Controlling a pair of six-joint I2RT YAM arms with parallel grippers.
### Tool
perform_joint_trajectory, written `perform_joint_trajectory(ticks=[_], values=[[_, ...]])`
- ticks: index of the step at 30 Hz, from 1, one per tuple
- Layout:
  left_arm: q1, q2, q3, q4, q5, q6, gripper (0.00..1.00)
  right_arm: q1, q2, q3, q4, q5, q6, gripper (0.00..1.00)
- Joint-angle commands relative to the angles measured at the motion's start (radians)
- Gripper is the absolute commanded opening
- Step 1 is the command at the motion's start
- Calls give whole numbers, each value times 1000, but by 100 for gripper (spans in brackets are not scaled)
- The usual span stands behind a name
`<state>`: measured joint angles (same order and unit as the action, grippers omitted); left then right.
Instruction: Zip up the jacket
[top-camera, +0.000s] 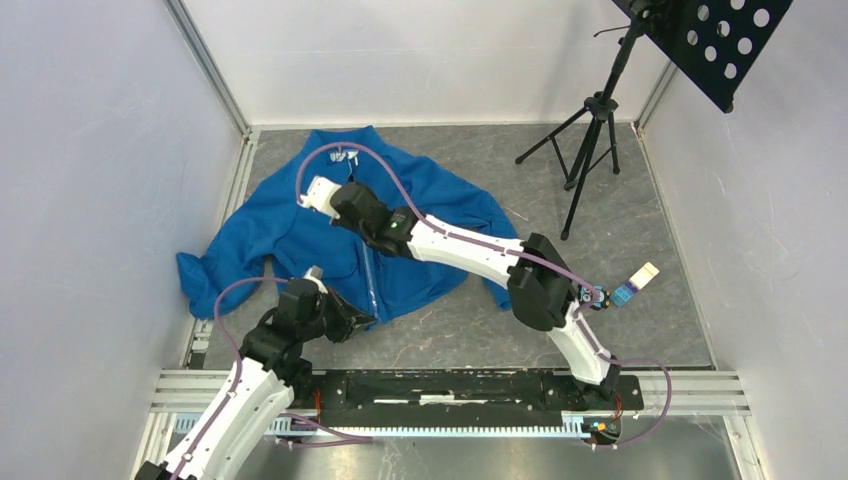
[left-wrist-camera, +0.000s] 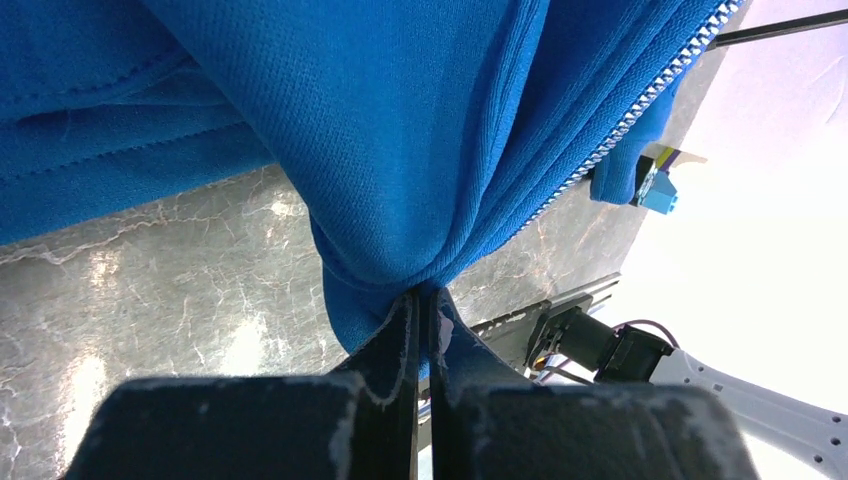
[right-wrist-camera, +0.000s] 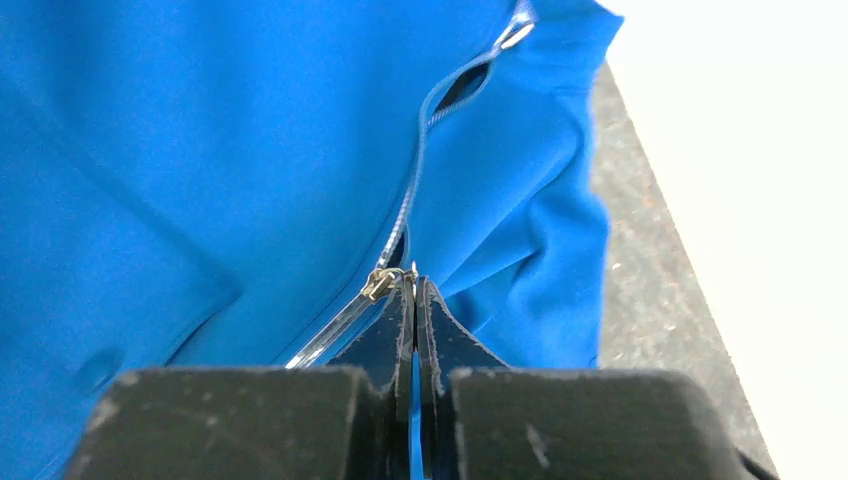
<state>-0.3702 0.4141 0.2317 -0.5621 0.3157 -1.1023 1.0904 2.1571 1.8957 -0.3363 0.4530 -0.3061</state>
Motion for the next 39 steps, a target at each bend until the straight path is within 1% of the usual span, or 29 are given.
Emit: perform_joint_trajectory(ticks=[1, 5, 7, 11, 16, 21, 26, 32, 34, 36, 37, 38, 39], values=[[-23, 54, 46, -100, 63, 20, 2, -94, 83, 181, 138, 81, -130, 0], [-45, 111, 81, -130, 99, 26, 2, -145, 131, 188, 324, 40, -190, 0], [-64, 144, 99, -157, 119, 27, 2, -167, 171, 222, 390, -6, -226, 0], [-128, 216, 103, -184, 155, 8, 2, -208, 277, 341, 502, -22, -261, 0], [-221, 335, 111, -181, 144, -8, 2, -284, 332, 363, 649, -125, -288, 0], [-323, 488, 104, -102, 151, -40, 2, -363, 373, 405, 745, -217, -279, 0], [-339, 637, 114, -21, 165, -30, 2, -431, 409, 442, 821, -293, -255, 0], [-343, 734, 121, 33, 162, -33, 2, -483, 440, 462, 896, -342, -229, 0], [-343, 757, 154, 44, 132, -17, 2, -485, 438, 446, 907, -359, -226, 0], [-342, 777, 200, 43, 67, 5, 2, -485, 426, 411, 927, -363, -208, 0], [-341, 785, 223, 45, 23, 11, 2, -485, 416, 397, 917, -362, -190, 5], [-340, 797, 238, 64, -6, 13, 2, -485, 404, 384, 896, -362, -174, 19], [-337, 810, 252, 91, -34, 19, 2, -485, 383, 366, 869, -360, -150, 37]])
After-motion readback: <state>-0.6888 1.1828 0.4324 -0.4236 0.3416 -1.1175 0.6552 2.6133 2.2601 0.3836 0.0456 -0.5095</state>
